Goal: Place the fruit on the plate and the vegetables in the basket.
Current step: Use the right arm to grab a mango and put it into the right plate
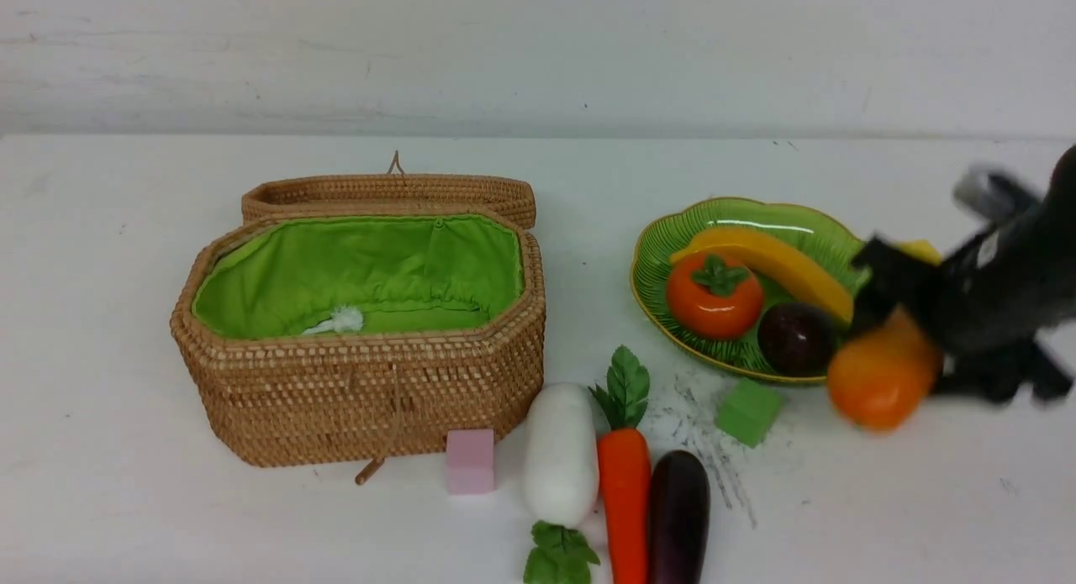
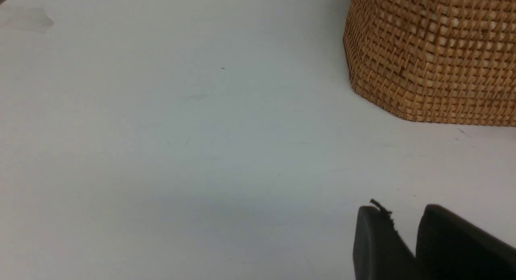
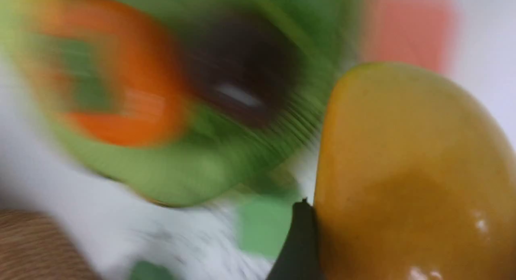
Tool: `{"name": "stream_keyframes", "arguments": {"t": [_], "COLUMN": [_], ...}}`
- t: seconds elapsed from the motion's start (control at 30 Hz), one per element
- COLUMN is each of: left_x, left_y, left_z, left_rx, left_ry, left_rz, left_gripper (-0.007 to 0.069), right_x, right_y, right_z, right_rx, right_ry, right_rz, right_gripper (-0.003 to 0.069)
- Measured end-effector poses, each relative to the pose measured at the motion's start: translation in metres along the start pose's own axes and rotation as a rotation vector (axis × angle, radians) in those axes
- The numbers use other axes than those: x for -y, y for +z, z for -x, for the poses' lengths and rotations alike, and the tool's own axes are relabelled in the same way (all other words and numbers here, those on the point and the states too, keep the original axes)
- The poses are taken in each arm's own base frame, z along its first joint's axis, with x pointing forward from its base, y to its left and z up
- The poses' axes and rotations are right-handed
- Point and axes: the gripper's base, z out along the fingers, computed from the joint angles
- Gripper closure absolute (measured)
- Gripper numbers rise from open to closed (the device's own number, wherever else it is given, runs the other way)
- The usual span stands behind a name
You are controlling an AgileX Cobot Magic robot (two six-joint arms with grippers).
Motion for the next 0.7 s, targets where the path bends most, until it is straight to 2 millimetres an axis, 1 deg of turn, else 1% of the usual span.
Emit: {"name": "stream_keyframes", "arguments": {"t": [0.03,0.17,0.23,0.27,0.3,0.33,0.37,0.4,0.43,0.47,0.53,0.6,0.7], "left_x": [0.0,0.0,0.0,0.0,0.0,0.0,0.0,0.0,0.0,0.0,0.0,0.0,0.0], "left_y": [0.0,0.0,0.0,0.0,0.0,0.0,0.0,0.0,0.0,0.0,0.0,0.0,0.0], "left_z": [0.0,0.0,0.0,0.0,0.0,0.0,0.0,0.0,0.0,0.0,0.0,0.0,0.0], "left_rx": [0.0,0.0,0.0,0.0,0.0,0.0,0.0,0.0,0.0,0.0,0.0,0.0,0.0], "left_ry": [0.0,0.0,0.0,0.0,0.0,0.0,0.0,0.0,0.0,0.0,0.0,0.0,0.0], "left_rz": [0.0,0.0,0.0,0.0,0.0,0.0,0.0,0.0,0.0,0.0,0.0,0.0,0.0], "left_gripper": [0.0466,0.046,0.0459,0.0459,0.0459,0.0458,0.0456,0.0456,0.0455,0.0453,0.0451,0.0449,0.0448], "right_x": [-0.009,-0.043,-0.053,-0.059,-0.062,-0.065,-0.066,-0.067,-0.066,-0.065,-0.063,-0.06,-0.059], "right_y": [-0.011,-0.04,-0.038,-0.033,-0.026,-0.016,0.0,0.002,0.018,0.043,0.072,0.096,0.115], "right_z": [0.011,0.05,0.062,0.071,0.076,0.081,0.085,0.086,0.087,0.087,0.085,0.083,0.081], "right_rx": [0.072,0.238,0.256,0.264,0.262,0.252,0.234,0.233,0.207,0.178,0.163,0.164,0.172], "right_ry": [-0.104,-0.409,-0.524,-0.611,-0.698,-0.771,-0.876,-0.905,-0.965,-1.063,-1.102,-1.112,-1.103], "right_rz": [0.033,0.089,0.07,0.045,0.019,-0.006,-0.04,-0.045,-0.064,-0.085,-0.086,-0.082,-0.072], "right_gripper": [0.0079,0.0079,0.0079,0.0079,0.0079,0.0079,0.0079,0.0079,0.0079,0.0079,0.0079,0.0079,0.0079]}}
